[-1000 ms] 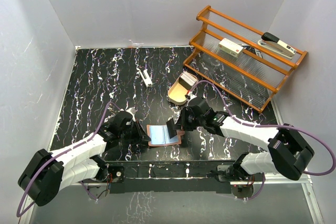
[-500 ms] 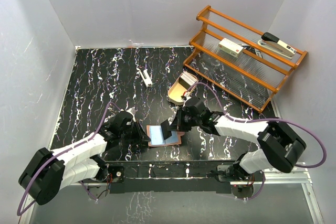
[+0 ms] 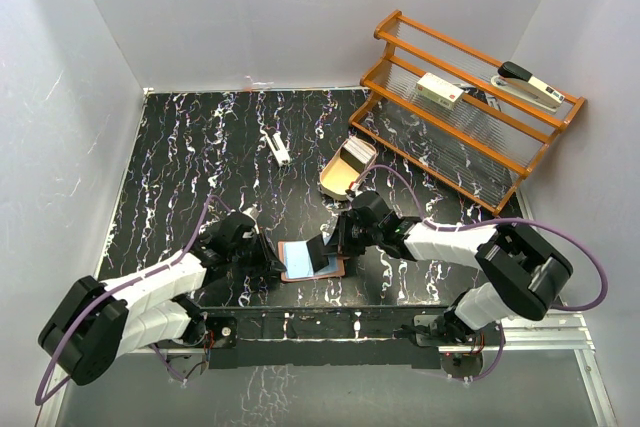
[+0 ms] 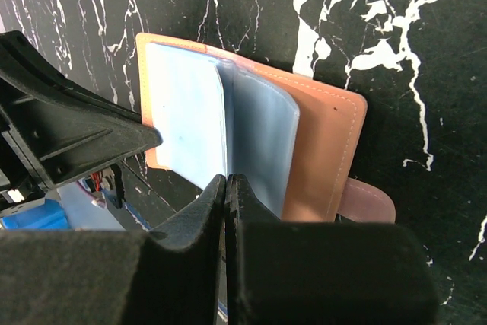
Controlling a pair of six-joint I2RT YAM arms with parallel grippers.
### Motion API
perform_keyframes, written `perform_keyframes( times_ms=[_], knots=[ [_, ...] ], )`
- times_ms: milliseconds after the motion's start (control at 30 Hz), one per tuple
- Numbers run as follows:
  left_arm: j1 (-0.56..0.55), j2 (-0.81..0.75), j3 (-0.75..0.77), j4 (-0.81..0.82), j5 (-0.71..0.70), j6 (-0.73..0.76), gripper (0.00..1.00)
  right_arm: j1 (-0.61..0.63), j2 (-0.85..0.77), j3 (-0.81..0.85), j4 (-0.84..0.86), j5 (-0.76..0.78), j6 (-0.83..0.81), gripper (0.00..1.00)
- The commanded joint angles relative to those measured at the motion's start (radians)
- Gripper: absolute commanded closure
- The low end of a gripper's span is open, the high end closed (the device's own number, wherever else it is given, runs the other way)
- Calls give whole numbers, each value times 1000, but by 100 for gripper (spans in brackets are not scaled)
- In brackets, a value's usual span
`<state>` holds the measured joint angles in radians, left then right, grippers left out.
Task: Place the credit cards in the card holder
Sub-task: Insert the credit card into the card holder.
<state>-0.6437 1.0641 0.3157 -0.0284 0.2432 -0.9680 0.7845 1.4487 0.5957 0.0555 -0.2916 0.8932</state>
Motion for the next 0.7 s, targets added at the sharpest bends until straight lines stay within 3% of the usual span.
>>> perform_keyframes(
  times_ms=[0,667],
  knots=[
    [-5,16,1,-21,-6,21,100,4,15,-12,48,-3,2,100],
    [-5,45,4,-5,5,21,100,4,-28,-22,5,26,-28,100]
  ],
)
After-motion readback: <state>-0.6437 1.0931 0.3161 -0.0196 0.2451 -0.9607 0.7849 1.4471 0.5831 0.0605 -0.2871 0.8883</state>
